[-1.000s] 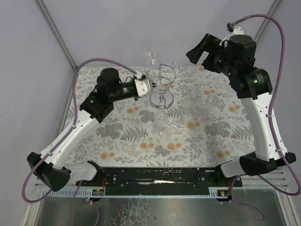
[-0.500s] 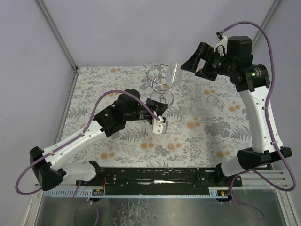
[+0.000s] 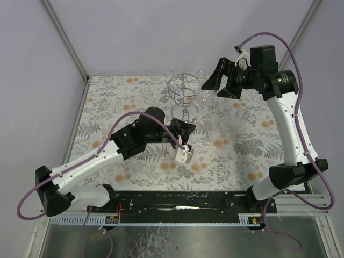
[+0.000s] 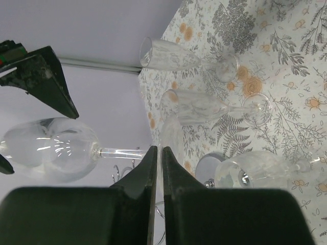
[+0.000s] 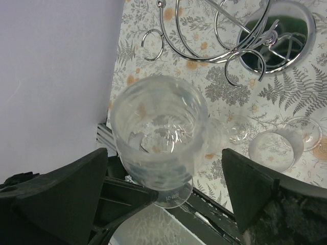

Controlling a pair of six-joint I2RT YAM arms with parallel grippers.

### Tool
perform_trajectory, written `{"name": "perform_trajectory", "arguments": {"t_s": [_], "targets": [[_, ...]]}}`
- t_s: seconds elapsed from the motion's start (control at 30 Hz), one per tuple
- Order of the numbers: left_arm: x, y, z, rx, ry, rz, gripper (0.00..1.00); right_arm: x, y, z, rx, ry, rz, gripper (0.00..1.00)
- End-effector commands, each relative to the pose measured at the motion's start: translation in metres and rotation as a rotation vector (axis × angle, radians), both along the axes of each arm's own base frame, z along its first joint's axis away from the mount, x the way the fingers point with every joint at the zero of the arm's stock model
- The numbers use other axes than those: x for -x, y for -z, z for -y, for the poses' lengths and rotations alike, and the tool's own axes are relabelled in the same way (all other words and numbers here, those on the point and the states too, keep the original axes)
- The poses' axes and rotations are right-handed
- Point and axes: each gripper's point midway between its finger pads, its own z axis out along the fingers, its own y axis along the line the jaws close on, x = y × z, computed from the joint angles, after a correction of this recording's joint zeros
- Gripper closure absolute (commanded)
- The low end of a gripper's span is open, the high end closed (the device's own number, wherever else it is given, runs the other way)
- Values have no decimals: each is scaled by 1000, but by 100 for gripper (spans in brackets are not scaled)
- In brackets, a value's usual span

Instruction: Take the wine glass off the wine glass rack

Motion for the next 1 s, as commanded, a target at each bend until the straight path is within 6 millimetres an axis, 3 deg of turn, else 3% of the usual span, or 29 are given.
{"name": "perform_trajectory", "arguments": {"t_s": [0.0, 0.27, 0.47, 0.6, 0.8, 0.83, 0.87, 0.97], "targets": [[5, -23, 8, 55, 41, 101, 100, 4, -2, -3, -11, -43, 8, 1], [7, -22, 12, 49, 54, 106, 100, 10, 14, 1, 28, -45, -41, 5], [11, -19, 14, 43, 65, 106, 100, 9, 15, 0, 23, -55, -43, 8], [12, -19, 15, 43, 68, 107, 100, 8, 14, -3, 10, -68, -42, 21], [10, -17, 15, 48, 60, 112, 100, 8, 10, -3, 8, -68, -25, 55], [9, -17, 15, 54, 54, 116, 100, 7, 9, -1, 16, -58, -14, 57], [7, -18, 16, 62, 42, 120, 99, 5, 8, 1, 26, -46, -3, 58], [-4, -26, 17, 120, -30, 96, 63, 0, 1, 14, 90, 14, 54, 60]]}}
